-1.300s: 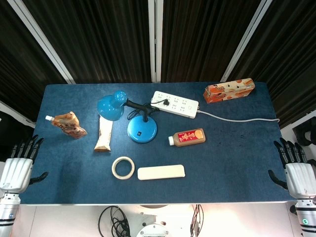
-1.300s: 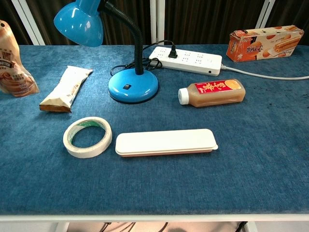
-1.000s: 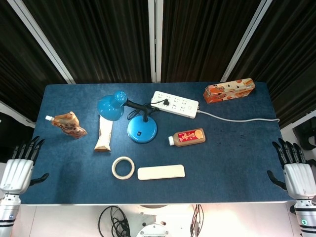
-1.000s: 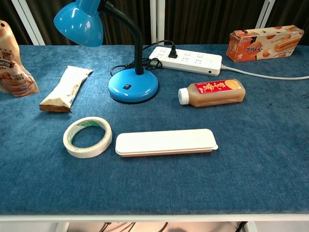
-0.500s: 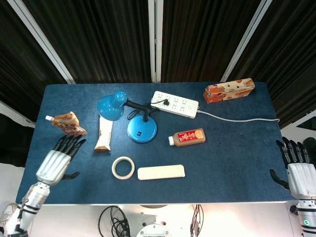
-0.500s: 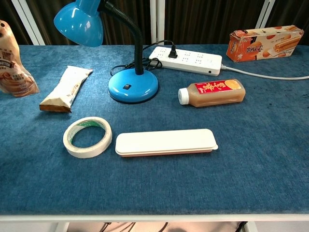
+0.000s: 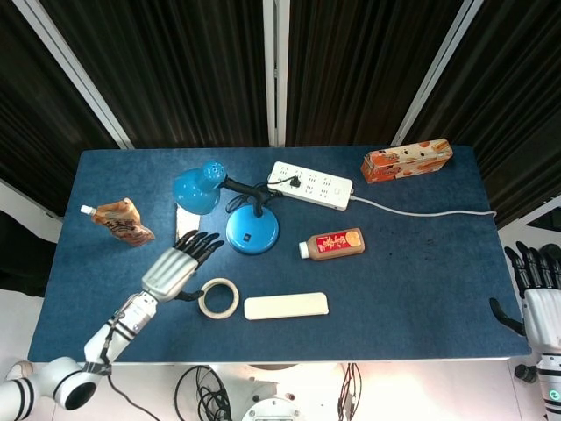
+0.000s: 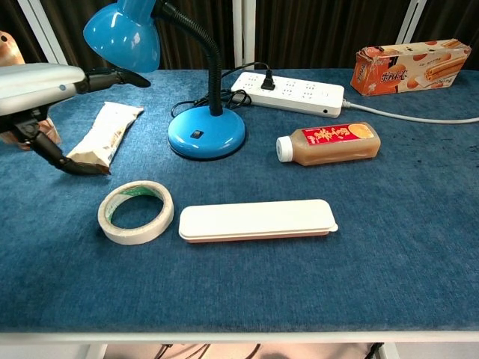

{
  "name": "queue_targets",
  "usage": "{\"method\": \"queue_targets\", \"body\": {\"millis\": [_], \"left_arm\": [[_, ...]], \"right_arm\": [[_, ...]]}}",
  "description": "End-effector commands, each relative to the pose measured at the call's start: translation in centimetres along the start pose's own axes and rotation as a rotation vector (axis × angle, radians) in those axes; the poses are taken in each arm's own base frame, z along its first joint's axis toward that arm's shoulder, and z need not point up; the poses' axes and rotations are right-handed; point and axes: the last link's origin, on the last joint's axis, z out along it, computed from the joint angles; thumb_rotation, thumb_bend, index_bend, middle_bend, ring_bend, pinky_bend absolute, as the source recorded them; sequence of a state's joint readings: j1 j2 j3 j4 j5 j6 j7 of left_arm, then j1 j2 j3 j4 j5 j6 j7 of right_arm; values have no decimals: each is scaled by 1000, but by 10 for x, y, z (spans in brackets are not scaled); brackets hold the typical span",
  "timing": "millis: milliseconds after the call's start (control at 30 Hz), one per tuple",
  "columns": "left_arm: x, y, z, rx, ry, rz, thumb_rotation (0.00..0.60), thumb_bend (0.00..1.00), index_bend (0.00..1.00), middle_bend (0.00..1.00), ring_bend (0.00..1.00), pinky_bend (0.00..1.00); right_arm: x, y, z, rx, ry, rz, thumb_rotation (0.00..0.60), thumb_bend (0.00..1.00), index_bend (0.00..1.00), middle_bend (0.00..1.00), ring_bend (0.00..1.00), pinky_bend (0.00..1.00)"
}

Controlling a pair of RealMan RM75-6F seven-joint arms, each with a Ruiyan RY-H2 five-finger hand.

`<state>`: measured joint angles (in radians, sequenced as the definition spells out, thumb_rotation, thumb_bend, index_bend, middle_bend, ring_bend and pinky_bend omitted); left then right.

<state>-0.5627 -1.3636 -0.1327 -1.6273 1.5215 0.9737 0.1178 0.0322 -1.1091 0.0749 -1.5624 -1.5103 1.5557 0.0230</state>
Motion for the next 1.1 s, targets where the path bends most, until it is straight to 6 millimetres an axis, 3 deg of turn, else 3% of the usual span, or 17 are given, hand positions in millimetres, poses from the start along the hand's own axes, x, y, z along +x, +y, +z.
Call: {"method": "queue_targets", "body": {"millis": [33,467,1100], "left_arm": [[-4,4,18,-19,-13,-18,600,211,7,33,0,51],[-28,3,61,-17,-104,-12,600,286,7,57,0,49],[-46,1,81,4,-141,2,600,311,7,94,0,48]], "right_arm": [[0,2,0,-4,1,0,600,242,0,0,0,0],[2,14,0,-38,14,12,600,245,0,0,0,0],[0,20,0,-52,16,23,600,255,0,0,0,0]]}}
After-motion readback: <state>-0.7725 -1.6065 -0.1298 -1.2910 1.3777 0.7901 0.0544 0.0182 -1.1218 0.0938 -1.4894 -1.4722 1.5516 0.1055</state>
